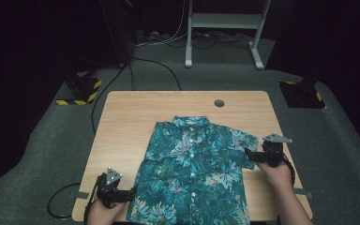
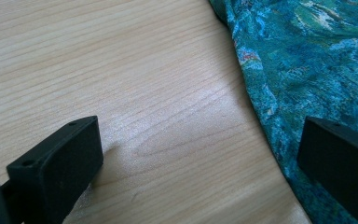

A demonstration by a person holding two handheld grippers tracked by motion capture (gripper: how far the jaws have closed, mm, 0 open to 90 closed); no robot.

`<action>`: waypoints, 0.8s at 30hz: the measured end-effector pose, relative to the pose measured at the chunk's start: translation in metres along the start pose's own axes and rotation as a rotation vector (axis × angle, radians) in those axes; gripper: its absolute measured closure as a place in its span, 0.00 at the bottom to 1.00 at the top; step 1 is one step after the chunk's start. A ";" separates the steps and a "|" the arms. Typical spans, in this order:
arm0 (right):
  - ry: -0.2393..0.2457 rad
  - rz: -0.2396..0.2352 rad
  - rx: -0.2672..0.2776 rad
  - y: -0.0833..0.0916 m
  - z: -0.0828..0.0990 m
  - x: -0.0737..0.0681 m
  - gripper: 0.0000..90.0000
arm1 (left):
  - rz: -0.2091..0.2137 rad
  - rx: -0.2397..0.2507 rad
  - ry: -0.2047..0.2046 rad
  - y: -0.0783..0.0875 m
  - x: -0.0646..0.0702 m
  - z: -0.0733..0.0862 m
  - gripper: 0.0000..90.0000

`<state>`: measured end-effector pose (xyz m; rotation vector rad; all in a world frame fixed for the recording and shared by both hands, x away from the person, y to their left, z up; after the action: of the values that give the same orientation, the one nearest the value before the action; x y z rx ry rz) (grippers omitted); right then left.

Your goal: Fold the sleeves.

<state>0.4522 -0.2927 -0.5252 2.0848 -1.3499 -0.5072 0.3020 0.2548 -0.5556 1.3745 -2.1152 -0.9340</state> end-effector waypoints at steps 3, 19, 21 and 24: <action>-0.004 0.006 -0.003 -0.004 -0.002 0.001 0.04 | 0.000 -0.001 -0.001 0.000 0.000 0.000 0.00; -0.039 0.061 -0.012 -0.022 -0.011 0.009 0.15 | 0.001 0.000 -0.001 0.000 0.000 0.000 0.00; -0.046 0.066 -0.008 -0.023 -0.012 0.011 0.16 | 0.001 -0.001 -0.001 0.000 0.000 0.000 0.00; -0.058 0.067 -0.015 -0.025 -0.013 0.013 0.19 | 0.000 0.000 -0.001 0.000 0.000 0.000 0.01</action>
<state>0.4823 -0.2929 -0.5325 2.0196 -1.4398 -0.5517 0.3020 0.2549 -0.5555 1.3735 -2.1163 -0.9355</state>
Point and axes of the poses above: each handheld gripper's, and its own axes: y roughly backward along the jaws, z roughly out of its underside, x roughly to its right, the point moved 1 cm from there along -y, roughly forward along the jaws, and after that the axes turned 4 degrees about -x, right-handed, at the moved point
